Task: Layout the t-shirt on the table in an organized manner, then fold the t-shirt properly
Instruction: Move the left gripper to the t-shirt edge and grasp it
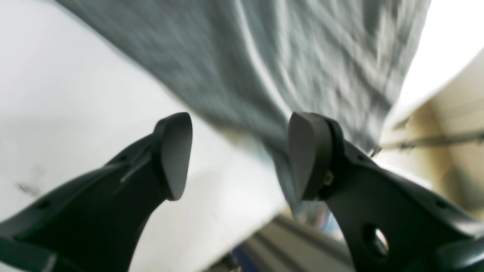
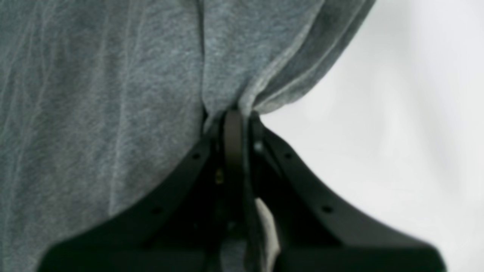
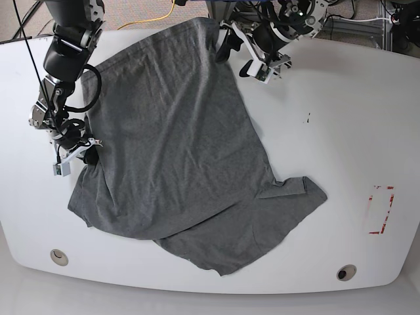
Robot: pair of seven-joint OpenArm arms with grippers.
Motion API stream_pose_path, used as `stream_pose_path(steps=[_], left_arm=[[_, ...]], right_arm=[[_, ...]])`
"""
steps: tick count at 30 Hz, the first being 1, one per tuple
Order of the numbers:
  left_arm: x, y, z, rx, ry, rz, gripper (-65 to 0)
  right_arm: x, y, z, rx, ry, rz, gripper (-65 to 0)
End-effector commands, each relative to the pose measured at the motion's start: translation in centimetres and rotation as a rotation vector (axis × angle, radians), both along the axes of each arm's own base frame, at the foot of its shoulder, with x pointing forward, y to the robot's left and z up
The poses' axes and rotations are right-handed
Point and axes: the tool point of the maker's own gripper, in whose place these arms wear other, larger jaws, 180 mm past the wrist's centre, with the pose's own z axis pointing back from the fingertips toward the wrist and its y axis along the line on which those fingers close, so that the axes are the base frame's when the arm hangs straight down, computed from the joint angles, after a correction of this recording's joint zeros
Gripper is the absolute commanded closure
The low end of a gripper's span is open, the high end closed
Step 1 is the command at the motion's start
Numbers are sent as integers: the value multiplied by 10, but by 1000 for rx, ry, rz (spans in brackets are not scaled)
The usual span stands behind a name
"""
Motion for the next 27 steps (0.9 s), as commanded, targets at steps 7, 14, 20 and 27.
stream_pose_path(steps=[7,14,20,27], left_arm=[[16,1,-13,-30,142,11,-382],[24,4,-27,-28,202,32,-382],[33,8,-33,-8,218,33,-382],[41,3,-45,6,272,13,-379]], right_arm=[[8,-10,14,-23,-32,-4,0],[9,-8,13,-20,-32,-4,0],[2,-9,8,-17,-20,-6,0],[1,-10,8,-18,-18,-9,0]])
